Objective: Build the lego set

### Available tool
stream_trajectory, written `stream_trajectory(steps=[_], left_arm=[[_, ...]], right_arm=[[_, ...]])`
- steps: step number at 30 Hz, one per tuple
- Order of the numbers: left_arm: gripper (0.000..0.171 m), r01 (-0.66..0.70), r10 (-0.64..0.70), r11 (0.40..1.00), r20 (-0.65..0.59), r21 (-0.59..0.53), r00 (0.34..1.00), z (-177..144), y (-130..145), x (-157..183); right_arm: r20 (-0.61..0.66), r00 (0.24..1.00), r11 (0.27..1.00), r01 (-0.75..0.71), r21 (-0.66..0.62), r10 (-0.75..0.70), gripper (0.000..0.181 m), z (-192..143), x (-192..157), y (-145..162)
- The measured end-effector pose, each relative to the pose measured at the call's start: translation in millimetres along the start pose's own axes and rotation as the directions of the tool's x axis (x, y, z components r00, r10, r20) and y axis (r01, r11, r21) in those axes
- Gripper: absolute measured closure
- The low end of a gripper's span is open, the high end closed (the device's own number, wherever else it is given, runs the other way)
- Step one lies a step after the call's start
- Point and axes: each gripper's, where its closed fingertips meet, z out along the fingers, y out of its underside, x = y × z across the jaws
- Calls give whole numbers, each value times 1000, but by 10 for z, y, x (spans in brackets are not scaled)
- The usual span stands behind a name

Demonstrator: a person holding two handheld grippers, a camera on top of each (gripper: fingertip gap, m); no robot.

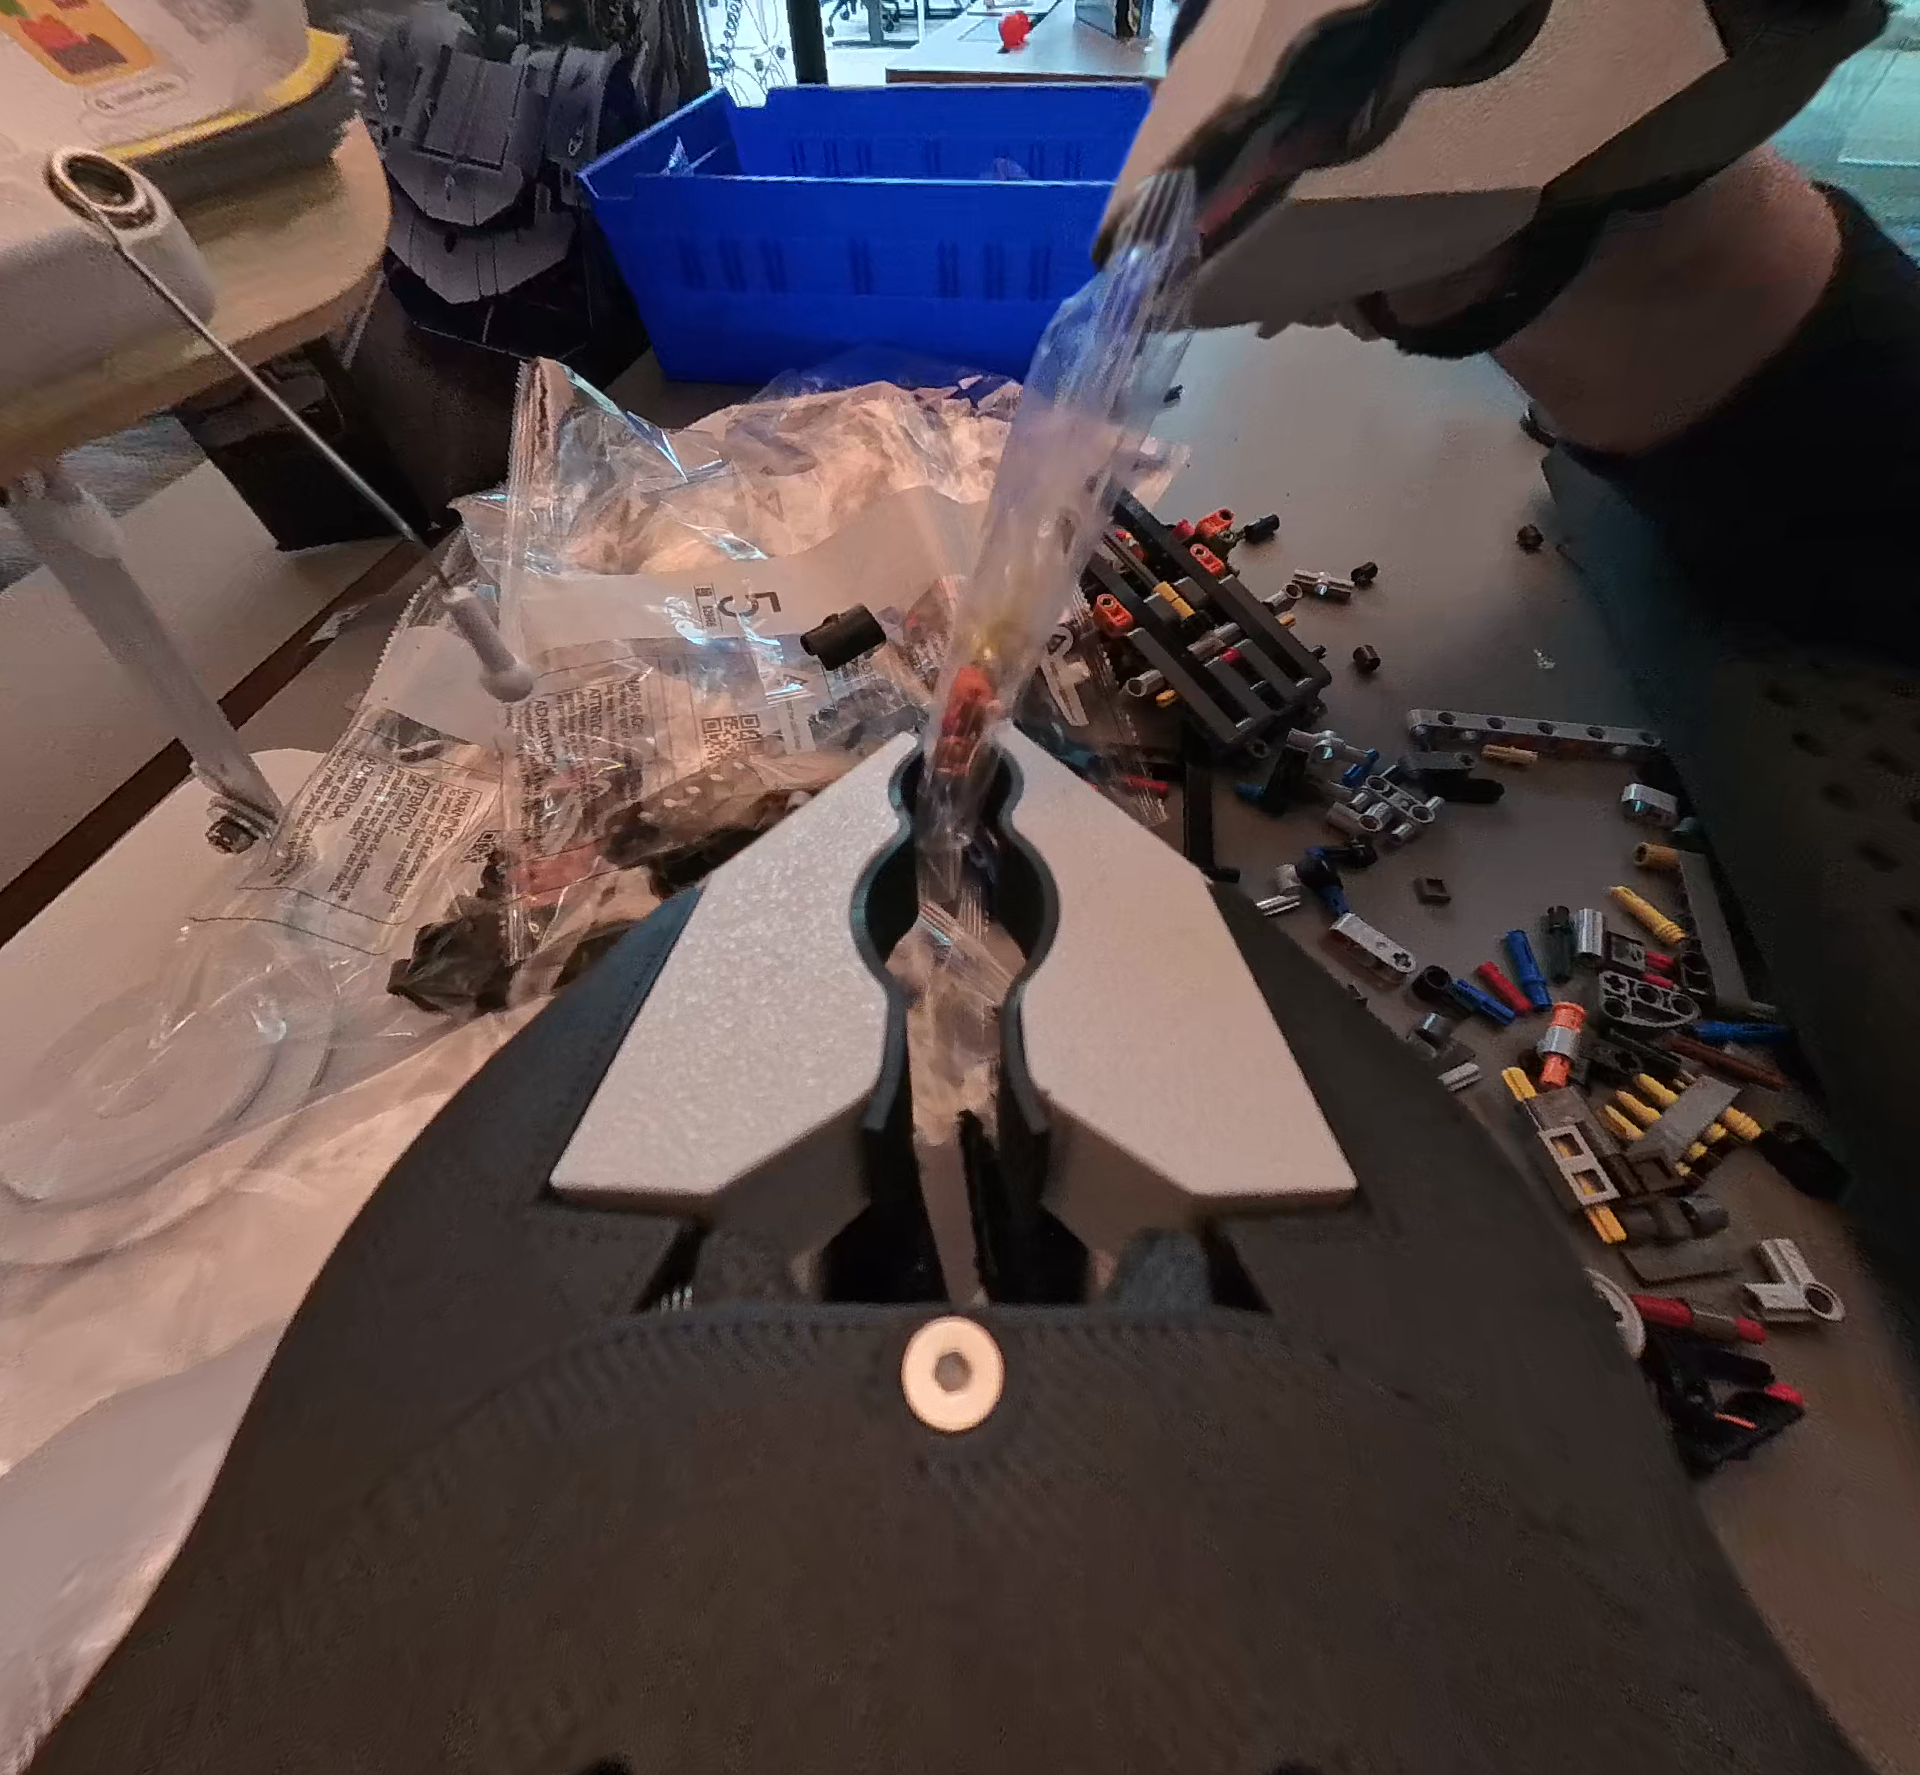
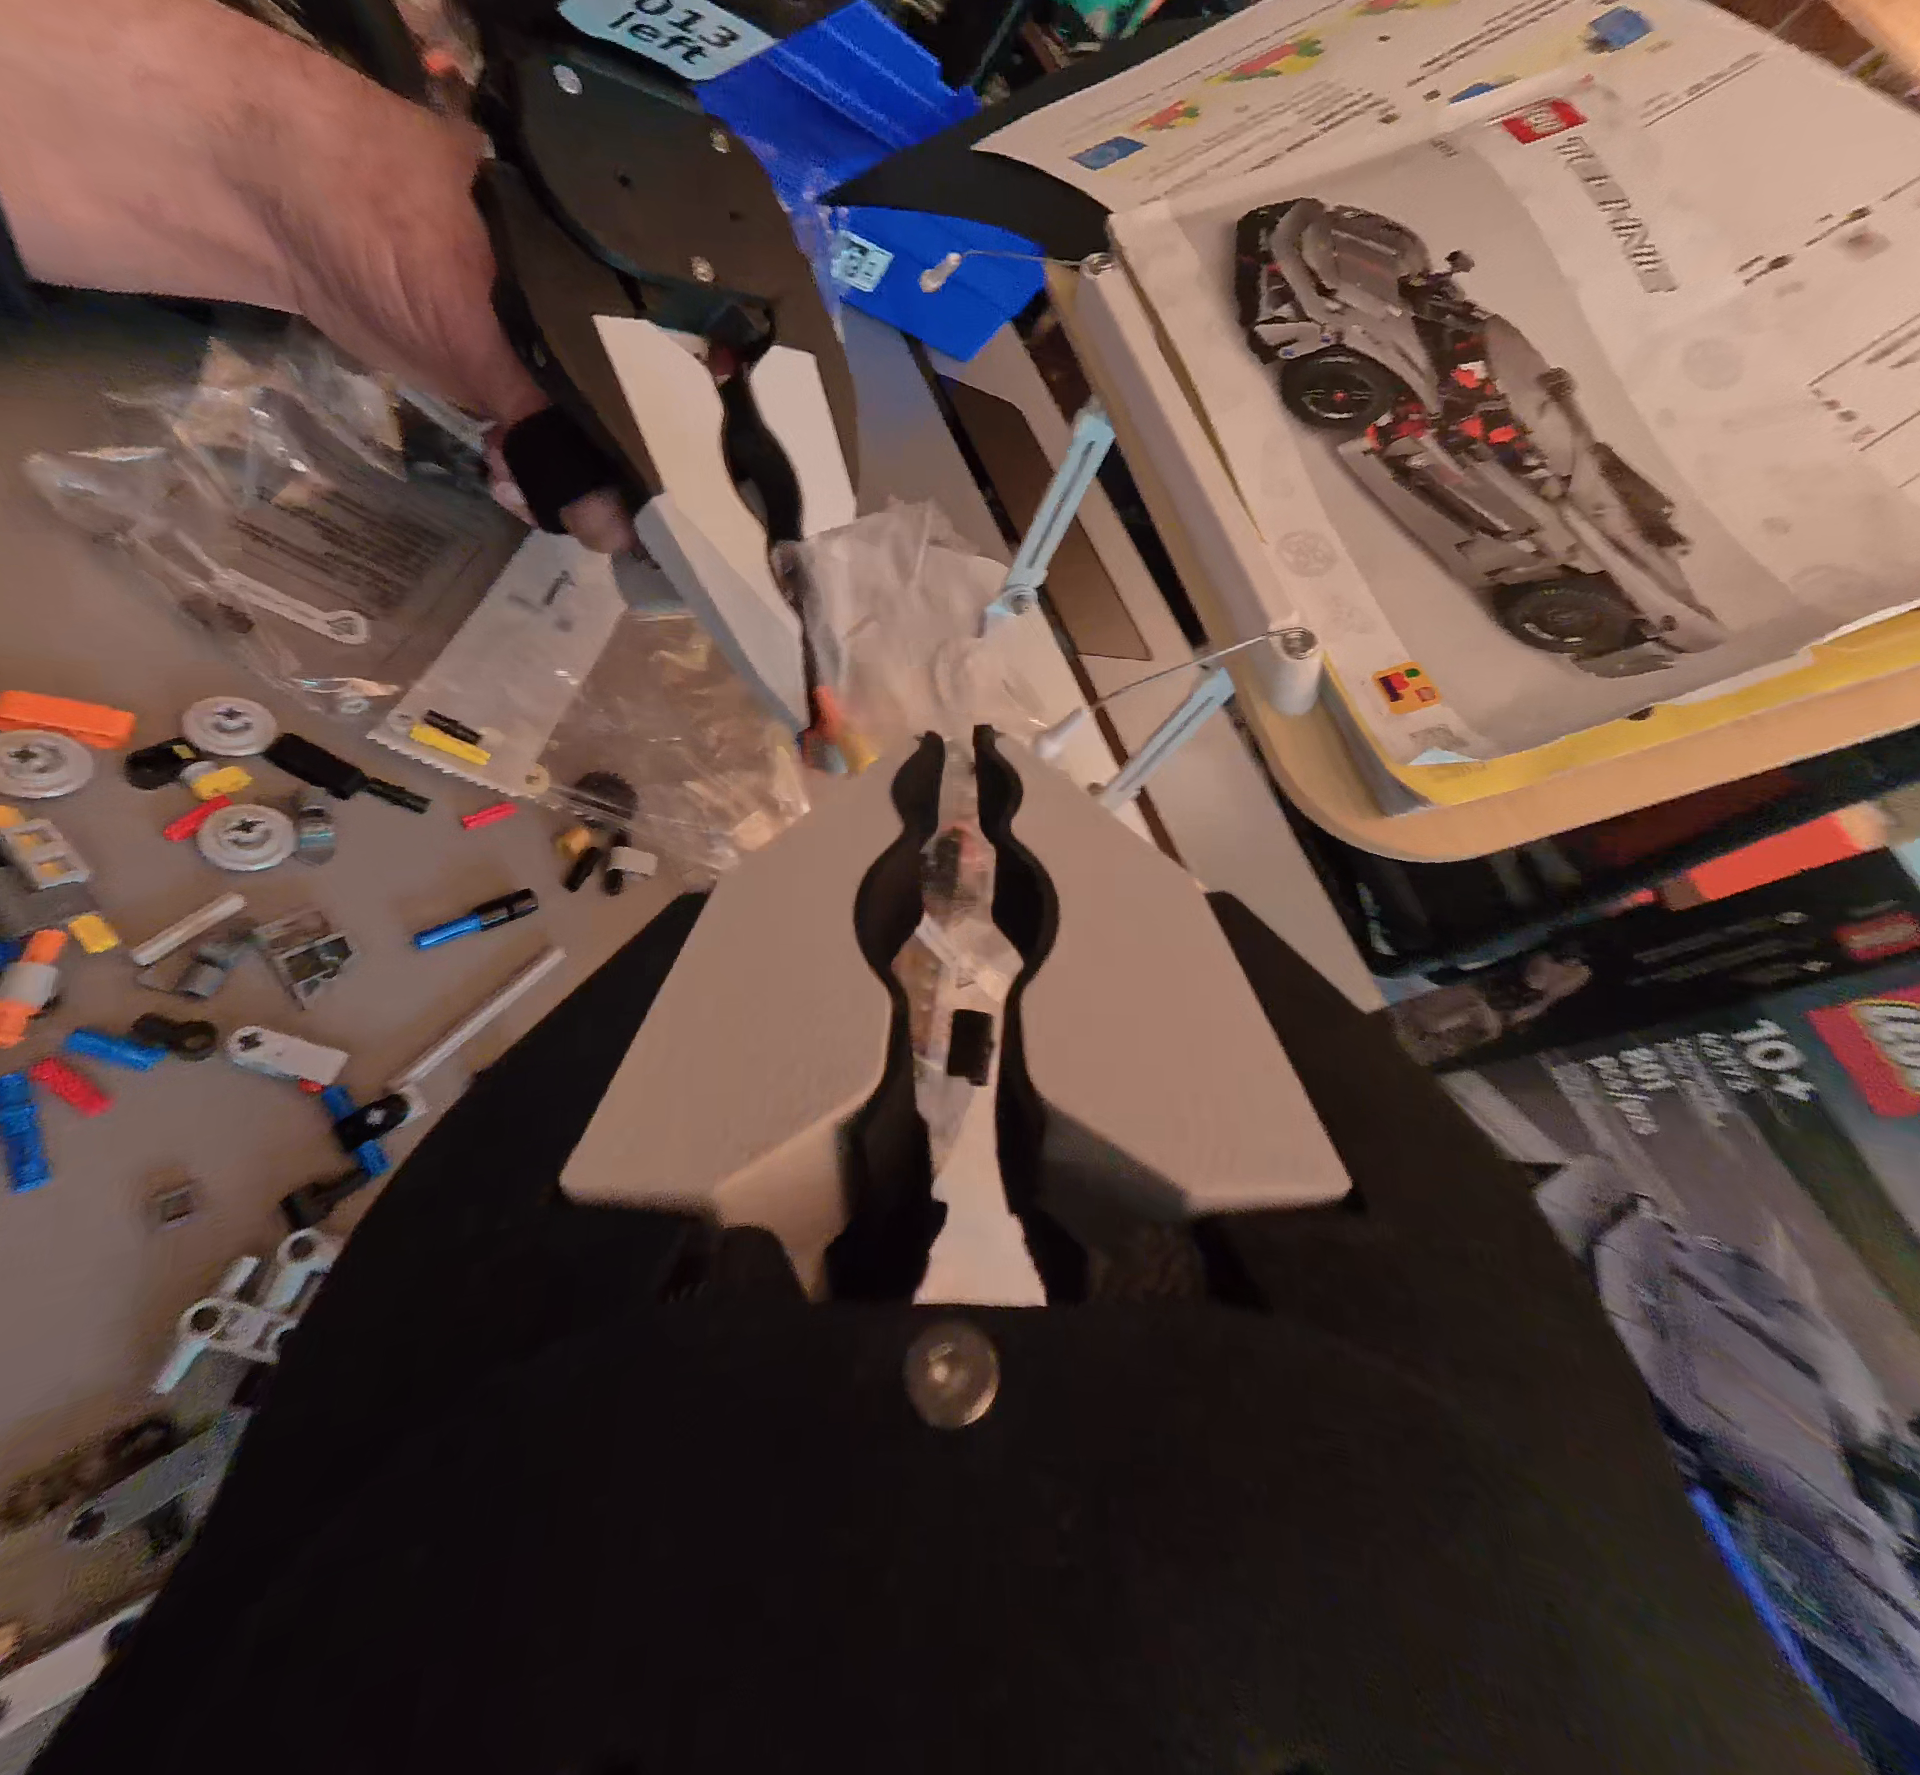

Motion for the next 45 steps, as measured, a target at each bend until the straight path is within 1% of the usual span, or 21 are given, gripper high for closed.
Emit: stream_trajectory(steps=[3,5,9,11,13,21,23,27,30,36,44,45], left_arm=[[166,6,-6,1000,13,24,1000,-41,-47,-31],[167,8,-8,999,26,31,1000,-66,-61,-59],[166,9,-10,999,41,45,999,-99,-95,-94],[166,3,-5,999,47,44,999,-107,-103,-103],[166,2,-5,999,47,51,999,-116,-121,-103],[167,-5,1,998,49,65,999,-139,-174,-96],[167,-6,3,998,50,64,999,-139,-175,-94],[166,-6,2,998,50,64,999,-136,-176,-94],[166,-5,2,998,50,61,999,-130,-167,-94],[166,-8,5,998,50,56,999,-126,-163,-91],[166,-10,7,999,52,52,999,-123,-156,-91],[166,-10,7,999,52,51,999,-124,-155,-92]], right_arm=[[117,993,999,-22,-27,25,178,65,-185,96],[196,980,999,-19,-50,28,175,145,-357,146],[385,920,990,-25,-142,78,162,333,-823,292],[420,905,981,14,-193,70,158,450,-966,420],[448,892,976,40,-214,61,157,528,-1061,488],[517,849,960,43,-278,111,163,633,-1240,631],[544,831,961,44,-274,117,167,631,-1307,624],[579,807,956,66,-286,118,167,661,-1439,628],[583,802,948,74,-310,128,166,706,-1493,666],[568,797,935,12,-356,206,166,739,-1484,677],[561,788,925,-27,-378,253,171,765,-1505,663],[564,787,926,-24,-377,251,177,761,-1513,665]])
